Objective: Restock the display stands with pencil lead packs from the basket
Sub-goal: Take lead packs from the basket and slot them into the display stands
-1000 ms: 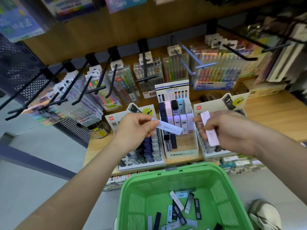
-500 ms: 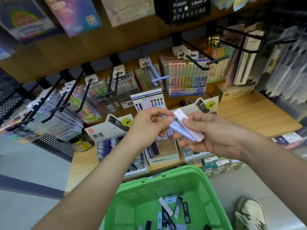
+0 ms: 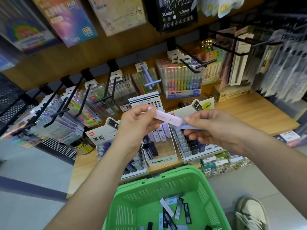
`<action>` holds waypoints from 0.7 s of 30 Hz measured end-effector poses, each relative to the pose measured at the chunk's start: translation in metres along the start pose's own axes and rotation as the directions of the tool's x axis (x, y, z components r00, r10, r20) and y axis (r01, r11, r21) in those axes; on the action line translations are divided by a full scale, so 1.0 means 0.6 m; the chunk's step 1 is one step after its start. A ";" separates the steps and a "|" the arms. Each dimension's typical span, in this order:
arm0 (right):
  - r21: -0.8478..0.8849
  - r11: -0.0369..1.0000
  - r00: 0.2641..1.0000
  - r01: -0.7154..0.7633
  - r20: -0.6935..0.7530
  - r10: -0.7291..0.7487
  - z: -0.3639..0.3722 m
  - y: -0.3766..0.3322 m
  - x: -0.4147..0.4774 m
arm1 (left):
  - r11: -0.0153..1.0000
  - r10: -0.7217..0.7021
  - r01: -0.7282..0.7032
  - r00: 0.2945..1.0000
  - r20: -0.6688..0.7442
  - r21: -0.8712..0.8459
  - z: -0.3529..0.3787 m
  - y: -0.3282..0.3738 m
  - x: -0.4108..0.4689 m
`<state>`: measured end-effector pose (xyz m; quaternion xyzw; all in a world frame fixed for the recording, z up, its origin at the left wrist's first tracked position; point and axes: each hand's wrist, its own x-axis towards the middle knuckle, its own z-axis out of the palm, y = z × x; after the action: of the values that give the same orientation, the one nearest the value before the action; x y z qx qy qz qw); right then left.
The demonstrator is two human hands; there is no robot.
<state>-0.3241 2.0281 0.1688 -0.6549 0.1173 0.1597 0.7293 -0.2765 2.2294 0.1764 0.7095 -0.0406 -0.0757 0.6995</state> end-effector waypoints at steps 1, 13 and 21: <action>-0.010 1.000 1.000 0.009 -0.029 -0.009 -0.003 -0.001 0.000 | 0.994 -0.042 0.039 0.999 -0.027 -0.106 -0.012 0.000 -0.003; -0.050 0.998 0.995 0.033 -0.091 -0.037 -0.002 -0.002 -0.003 | 0.856 -0.157 0.229 0.969 -0.190 0.463 -0.096 -0.084 0.002; -0.008 0.998 0.994 0.060 -0.096 -0.060 0.000 -0.012 0.012 | 0.735 -0.132 0.127 0.990 -0.042 0.666 -0.094 -0.106 0.059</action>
<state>-0.3148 2.0280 0.1727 -0.6668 0.1321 0.1062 0.7257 -0.2351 2.2804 0.1117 0.9132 -0.0183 -0.1074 0.3926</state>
